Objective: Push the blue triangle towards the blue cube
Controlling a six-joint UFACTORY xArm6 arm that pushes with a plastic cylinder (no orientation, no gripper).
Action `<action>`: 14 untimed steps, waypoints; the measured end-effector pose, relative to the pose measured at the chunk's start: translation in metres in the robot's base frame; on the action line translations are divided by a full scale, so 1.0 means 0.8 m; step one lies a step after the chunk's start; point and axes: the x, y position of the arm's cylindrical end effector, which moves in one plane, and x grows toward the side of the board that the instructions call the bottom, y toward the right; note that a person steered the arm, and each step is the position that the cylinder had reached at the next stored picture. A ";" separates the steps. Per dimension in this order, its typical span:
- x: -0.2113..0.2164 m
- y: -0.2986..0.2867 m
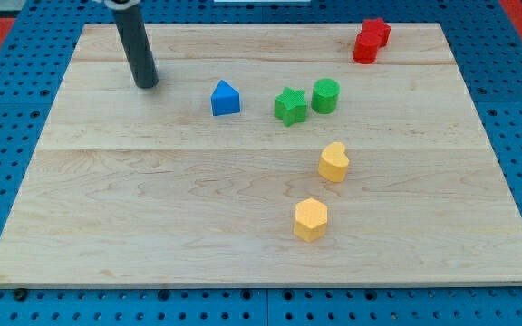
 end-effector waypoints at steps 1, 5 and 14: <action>-0.072 0.005; 0.034 0.204; 0.061 0.051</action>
